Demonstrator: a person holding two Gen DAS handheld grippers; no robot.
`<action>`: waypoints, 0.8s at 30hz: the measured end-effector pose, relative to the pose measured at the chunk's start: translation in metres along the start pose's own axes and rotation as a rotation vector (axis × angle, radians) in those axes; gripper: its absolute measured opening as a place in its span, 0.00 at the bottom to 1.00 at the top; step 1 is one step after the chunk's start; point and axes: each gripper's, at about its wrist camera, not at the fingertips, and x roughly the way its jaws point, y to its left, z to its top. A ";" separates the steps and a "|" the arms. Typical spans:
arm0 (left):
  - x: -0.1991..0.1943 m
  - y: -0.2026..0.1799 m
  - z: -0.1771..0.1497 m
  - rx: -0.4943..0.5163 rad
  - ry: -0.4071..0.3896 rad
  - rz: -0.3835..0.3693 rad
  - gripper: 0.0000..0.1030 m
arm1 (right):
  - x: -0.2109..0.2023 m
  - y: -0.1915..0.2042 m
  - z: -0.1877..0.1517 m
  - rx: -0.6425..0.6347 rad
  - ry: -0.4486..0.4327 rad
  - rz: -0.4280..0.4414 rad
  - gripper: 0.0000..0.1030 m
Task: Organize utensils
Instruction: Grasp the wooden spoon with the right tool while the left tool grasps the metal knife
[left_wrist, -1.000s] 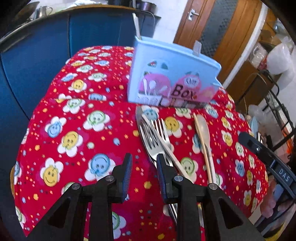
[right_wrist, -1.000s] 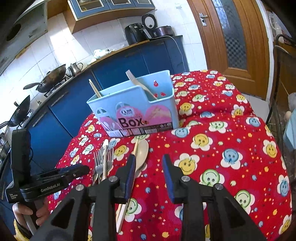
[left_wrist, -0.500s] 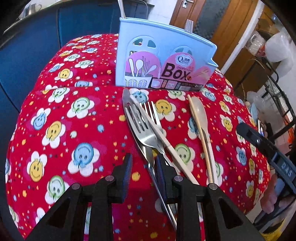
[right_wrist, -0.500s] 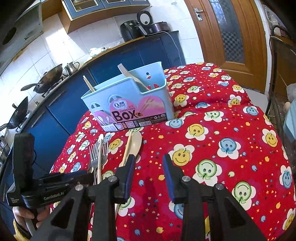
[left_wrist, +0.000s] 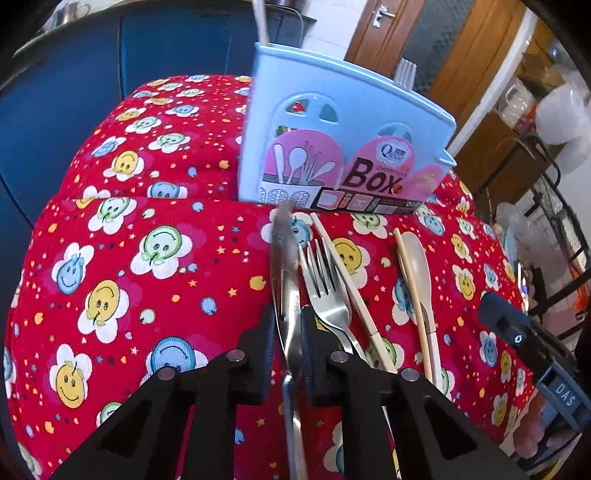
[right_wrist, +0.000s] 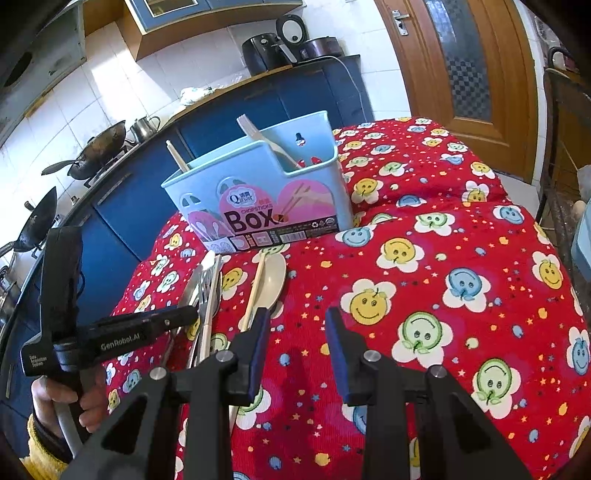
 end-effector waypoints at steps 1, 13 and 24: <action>-0.001 0.002 0.000 -0.009 -0.003 -0.007 0.12 | 0.001 0.001 0.000 -0.002 0.004 0.002 0.33; -0.022 0.033 -0.010 -0.122 -0.109 -0.066 0.12 | 0.016 0.011 0.002 -0.016 0.090 0.037 0.33; -0.039 0.037 -0.014 -0.113 -0.184 -0.125 0.11 | 0.042 0.018 0.004 -0.002 0.213 0.086 0.15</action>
